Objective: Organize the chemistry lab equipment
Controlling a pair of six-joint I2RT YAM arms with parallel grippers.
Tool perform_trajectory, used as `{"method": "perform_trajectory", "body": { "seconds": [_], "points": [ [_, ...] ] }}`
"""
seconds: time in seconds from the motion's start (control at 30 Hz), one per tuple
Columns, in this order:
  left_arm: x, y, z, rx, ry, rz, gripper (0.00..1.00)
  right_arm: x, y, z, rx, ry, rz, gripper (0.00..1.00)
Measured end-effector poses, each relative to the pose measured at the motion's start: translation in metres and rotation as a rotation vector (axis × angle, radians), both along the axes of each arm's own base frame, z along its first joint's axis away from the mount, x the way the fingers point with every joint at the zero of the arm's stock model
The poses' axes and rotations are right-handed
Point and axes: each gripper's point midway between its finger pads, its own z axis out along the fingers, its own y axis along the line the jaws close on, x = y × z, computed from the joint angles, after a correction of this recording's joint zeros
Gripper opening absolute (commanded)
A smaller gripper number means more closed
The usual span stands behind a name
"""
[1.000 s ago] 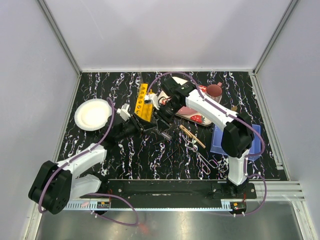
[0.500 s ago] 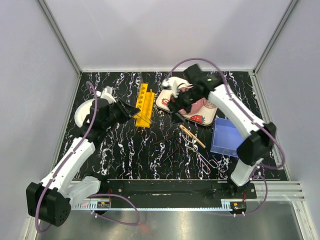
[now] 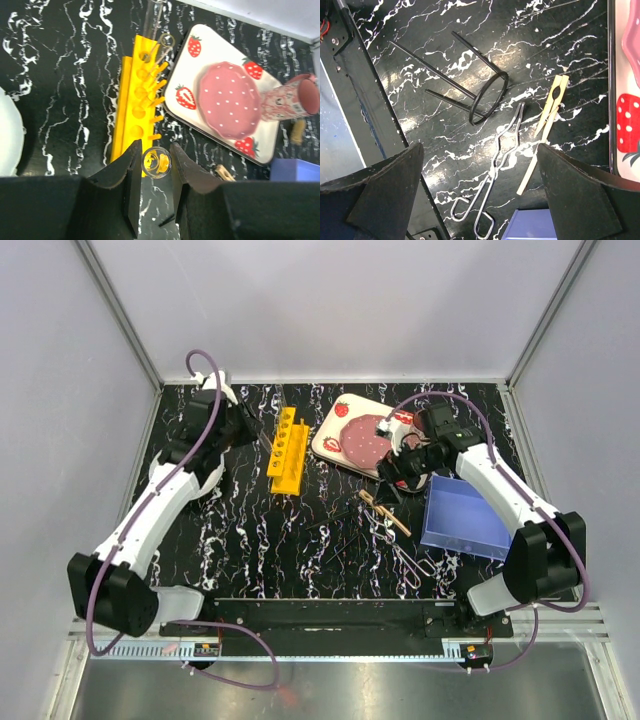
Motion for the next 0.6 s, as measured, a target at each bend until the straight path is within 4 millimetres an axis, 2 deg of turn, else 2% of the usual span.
{"method": "perform_trajectory", "body": {
  "seconds": [0.13, 0.3, 0.6],
  "points": [
    [0.012, 0.005, -0.015, 0.076, 0.014, 0.002, 0.18, 0.006, -0.009, -0.005, 0.029, 0.006, -0.035, 1.00],
    [0.024, 0.006, -0.033, 0.129, 0.033, -0.008, 0.18, 0.010, -0.007, 0.002, 0.063, -0.023, -0.032, 1.00],
    [0.044, -0.001, -0.044, 0.142, 0.034, -0.023, 0.18, 0.009, -0.005, 0.003, 0.076, -0.025, -0.023, 1.00]
  ]
}}
